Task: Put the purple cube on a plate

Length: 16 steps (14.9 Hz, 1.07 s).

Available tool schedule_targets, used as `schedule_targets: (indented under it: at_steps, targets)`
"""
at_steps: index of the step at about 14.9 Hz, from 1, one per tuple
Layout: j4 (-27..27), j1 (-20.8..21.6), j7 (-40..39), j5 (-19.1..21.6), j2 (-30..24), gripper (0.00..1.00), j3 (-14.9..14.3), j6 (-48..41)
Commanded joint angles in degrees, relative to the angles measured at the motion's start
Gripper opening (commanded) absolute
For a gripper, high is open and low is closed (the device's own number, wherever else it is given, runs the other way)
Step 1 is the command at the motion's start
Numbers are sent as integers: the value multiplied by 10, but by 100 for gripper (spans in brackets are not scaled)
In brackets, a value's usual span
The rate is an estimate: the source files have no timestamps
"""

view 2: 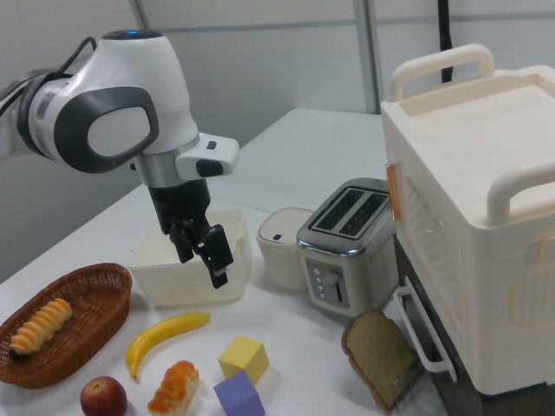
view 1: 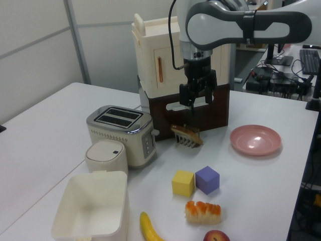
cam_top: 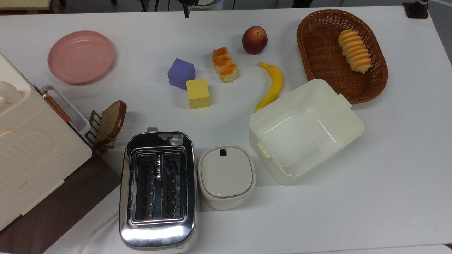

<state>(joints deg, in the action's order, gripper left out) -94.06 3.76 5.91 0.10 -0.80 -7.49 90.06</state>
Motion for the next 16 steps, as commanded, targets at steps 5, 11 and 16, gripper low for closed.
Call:
schedule_targets:
  at_steps: [5, 11, 16]
  targets:
    - [-13, -1, 5, 2, -14, 100, 2, 5]
    - [-13, -2, 5, 1, -15, 100, 2, 4]
    - [-15, 2, 5, -4, -12, 100, 2, 3]
